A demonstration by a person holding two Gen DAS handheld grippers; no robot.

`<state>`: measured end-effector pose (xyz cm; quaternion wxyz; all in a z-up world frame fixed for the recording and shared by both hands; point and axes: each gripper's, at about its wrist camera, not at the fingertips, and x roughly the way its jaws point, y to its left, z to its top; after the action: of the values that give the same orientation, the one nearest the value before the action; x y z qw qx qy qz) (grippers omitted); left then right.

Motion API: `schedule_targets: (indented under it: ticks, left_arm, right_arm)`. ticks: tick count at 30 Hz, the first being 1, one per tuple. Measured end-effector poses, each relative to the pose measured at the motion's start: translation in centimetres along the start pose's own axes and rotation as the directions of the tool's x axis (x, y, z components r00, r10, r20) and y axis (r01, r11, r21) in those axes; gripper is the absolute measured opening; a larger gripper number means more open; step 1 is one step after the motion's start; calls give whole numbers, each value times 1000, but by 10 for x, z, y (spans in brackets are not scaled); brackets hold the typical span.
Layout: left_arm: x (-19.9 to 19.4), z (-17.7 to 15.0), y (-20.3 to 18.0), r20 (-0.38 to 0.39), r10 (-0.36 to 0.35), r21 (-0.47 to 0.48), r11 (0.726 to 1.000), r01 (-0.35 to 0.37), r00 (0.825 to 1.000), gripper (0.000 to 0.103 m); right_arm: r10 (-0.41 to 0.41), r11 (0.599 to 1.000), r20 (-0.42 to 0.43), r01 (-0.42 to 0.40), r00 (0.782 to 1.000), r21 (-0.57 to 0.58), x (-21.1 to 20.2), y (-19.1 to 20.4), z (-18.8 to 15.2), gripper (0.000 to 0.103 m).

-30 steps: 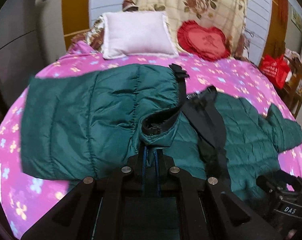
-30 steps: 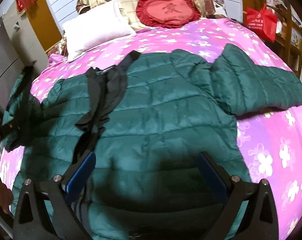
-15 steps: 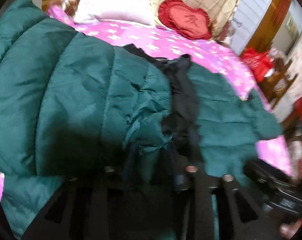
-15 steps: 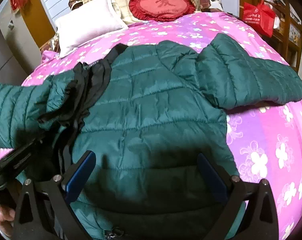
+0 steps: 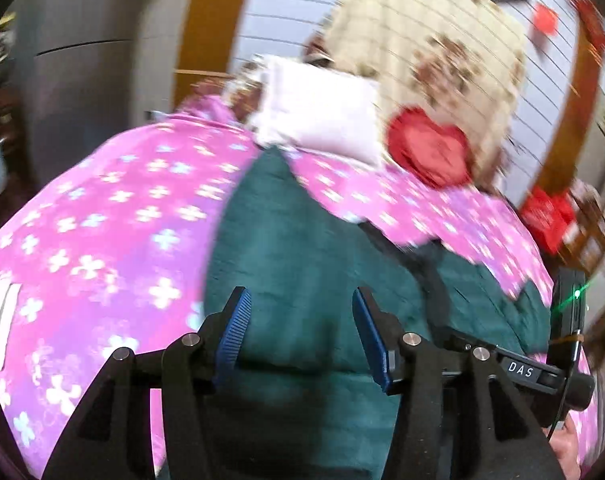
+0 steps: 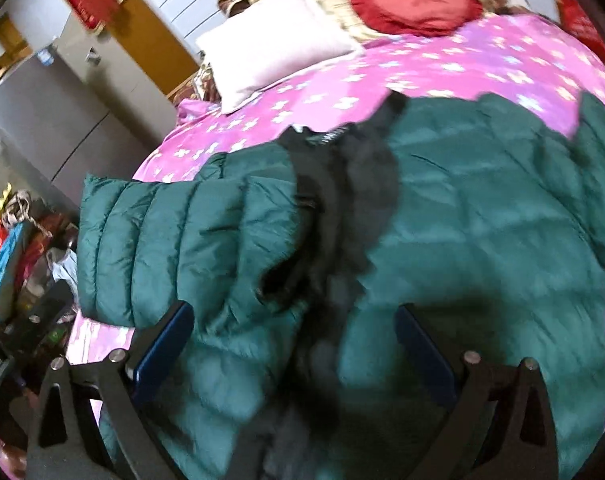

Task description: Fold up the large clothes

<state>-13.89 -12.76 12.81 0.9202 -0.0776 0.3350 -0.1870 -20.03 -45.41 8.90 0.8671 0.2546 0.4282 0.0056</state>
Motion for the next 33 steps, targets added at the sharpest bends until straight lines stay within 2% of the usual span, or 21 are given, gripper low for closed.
schedule_targets:
  ticks: [2, 4, 6, 8, 10, 12, 14, 16, 18, 25, 29, 33]
  left_arm:
    - [6, 0, 15, 12, 0, -49, 999, 1, 1000, 34]
    - [14, -3, 24, 1, 4, -68, 998, -4, 1000, 34]
    - [20, -4, 29, 2, 21, -72, 997, -20, 1000, 34]
    - [22, -6, 40, 5, 26, -86, 996, -25, 1000, 34]
    - [24, -6, 42, 15, 11, -105, 994, -10, 1000, 34]
    - [26, -6, 45, 19, 10, -118, 993, -8, 1000, 34]
    - [27, -7, 46, 10, -3, -133, 991, 4, 1000, 34]
    - [26, -8, 44, 17, -2, -131, 991, 4, 1000, 34]
    - [27, -9, 41, 28, 28, -116, 993, -24, 999, 34]
    - [45, -15, 38, -19, 59, -92, 994, -60, 998, 34]
    - [57, -18, 35, -53, 85, -79, 993, -89, 995, 34]
    - [60, -19, 32, -60, 98, -63, 993, -101, 993, 34]
  right_arm:
    - [-3, 1000, -10, 2, 1000, -25, 17, 11, 9, 98]
    - [-23, 999, -30, 21, 999, -49, 36, 18, 16, 91]
    - [-45, 997, -59, 41, 997, -60, 56, 21, 20, 76]
    - [-75, 996, -86, 71, 993, -52, 75, 19, 22, 71]
    - [-98, 994, -48, 95, 994, -59, 74, 19, 21, 55]
    - [-103, 993, -30, 101, 994, -55, 65, 16, 22, 27]
    - [-97, 994, -12, 96, 995, -59, 51, 12, 25, 20]
    - [-77, 995, 12, 78, 997, -61, 33, 7, 30, 18]
    - [-69, 995, 55, 73, 996, -68, 13, 4, 34, 18]
    - [-163, 980, 211, 183, 964, -75, -50, -17, 53, 18]
    - [-257, 962, 211, 270, 943, -34, -59, -45, 57, 18]
    - [-363, 929, 177, 370, 915, -6, -44, -78, 55, 18]
